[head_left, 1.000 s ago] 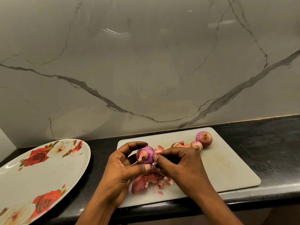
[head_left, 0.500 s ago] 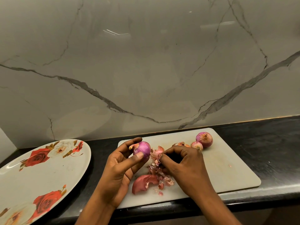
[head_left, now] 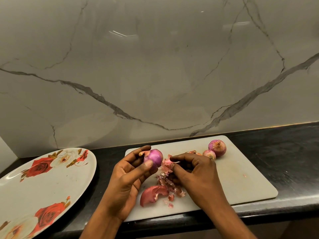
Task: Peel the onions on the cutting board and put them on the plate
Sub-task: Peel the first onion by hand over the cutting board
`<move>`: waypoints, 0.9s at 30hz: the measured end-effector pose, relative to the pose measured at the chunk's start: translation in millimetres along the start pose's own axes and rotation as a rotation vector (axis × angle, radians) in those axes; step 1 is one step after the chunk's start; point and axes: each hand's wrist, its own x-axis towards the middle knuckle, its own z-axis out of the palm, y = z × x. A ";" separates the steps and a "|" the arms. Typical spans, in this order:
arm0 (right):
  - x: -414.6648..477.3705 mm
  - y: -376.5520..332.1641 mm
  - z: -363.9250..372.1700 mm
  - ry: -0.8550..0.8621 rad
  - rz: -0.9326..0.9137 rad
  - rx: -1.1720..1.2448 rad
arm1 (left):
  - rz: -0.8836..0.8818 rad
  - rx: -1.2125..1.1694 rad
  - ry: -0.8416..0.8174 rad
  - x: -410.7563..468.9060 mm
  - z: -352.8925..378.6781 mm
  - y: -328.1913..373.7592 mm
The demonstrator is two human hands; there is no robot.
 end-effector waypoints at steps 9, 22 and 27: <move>-1.1 -9.8 -1.8 -0.022 0.014 0.079 | 0.001 0.074 -0.089 -1.1 0.6 -1.7; -3.0 -19.9 -7.6 -0.124 0.005 0.110 | -0.008 0.136 -0.099 -3.2 1.3 -2.5; -3.6 -22.0 -7.6 -0.117 0.007 0.119 | -0.021 0.114 -0.092 -4.4 2.5 -0.9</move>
